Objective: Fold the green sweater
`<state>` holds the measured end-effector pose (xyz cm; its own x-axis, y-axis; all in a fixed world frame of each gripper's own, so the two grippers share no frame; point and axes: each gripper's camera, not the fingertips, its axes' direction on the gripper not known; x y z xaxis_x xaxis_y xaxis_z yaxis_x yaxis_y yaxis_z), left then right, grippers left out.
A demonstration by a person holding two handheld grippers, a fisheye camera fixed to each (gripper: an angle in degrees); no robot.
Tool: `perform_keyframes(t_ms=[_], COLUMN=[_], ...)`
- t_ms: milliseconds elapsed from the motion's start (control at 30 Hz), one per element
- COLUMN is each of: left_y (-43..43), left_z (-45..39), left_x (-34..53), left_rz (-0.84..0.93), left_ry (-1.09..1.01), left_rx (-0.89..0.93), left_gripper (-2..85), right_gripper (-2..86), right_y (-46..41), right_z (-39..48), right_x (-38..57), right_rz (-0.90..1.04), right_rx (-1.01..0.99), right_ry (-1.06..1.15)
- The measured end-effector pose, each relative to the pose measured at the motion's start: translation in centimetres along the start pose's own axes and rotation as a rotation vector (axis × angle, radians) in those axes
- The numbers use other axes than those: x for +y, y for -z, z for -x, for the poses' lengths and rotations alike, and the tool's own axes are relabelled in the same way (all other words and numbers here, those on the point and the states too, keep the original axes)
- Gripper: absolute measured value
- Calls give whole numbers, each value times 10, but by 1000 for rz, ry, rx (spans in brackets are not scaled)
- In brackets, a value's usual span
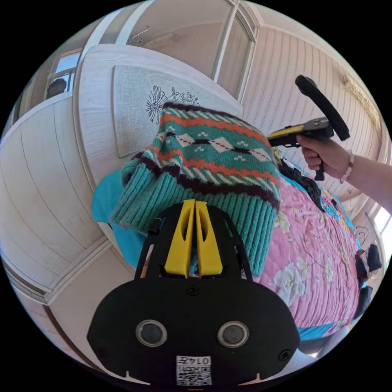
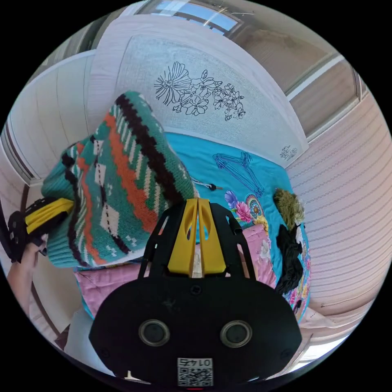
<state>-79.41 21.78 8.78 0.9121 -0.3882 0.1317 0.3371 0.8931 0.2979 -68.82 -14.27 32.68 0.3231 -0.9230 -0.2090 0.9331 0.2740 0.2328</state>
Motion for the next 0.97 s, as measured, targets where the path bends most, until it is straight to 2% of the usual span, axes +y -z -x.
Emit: perform_keyframes(t_ms=[100, 267, 400, 567, 633, 667, 800, 867, 933, 967], left_y=[17, 70, 107, 137, 143, 143, 139, 135, 135, 136], left_z=[-24, -69, -109, -188, -247, -263, -389, -445, -518, -537], left_x=[-1, 16, 40, 78, 102, 108, 147, 162, 180, 185], left_rz=[8, -70, -122, -172, -167, -163, -54, 20, 88, 96], left_ry=[-65, -221, -237, -310, -394, -422, -623, -666, -741, -766], left_rx=[-39, -43, 66, 251, 354, 381, 645, 786, 978, 1009], left_gripper=[-7, 20, 47, 55, 65, 67, 81, 84, 87, 88], right_gripper=[-8, -9, -9, -9, -8, -8, 1, 22, 89, 104], right_y=[16, 60, 102, 145, 180, 190, 272, 306, 348, 357], right_z=[-4, -35, -54, -73, -75, -75, -64, -60, -53, -50], right_x=[10, 70, 185, 389, 503, 531, 702, 769, 850, 869], right_rz=[9, -56, -78, 78, 152, 171, 345, 365, 374, 375], right_rx=[-2, -164, -314, -436, -409, -391, -144, -78, 2, 23], right_ry=[-14, -95, -94, -278, -415, -448, -718, -866, -1055, -1096])
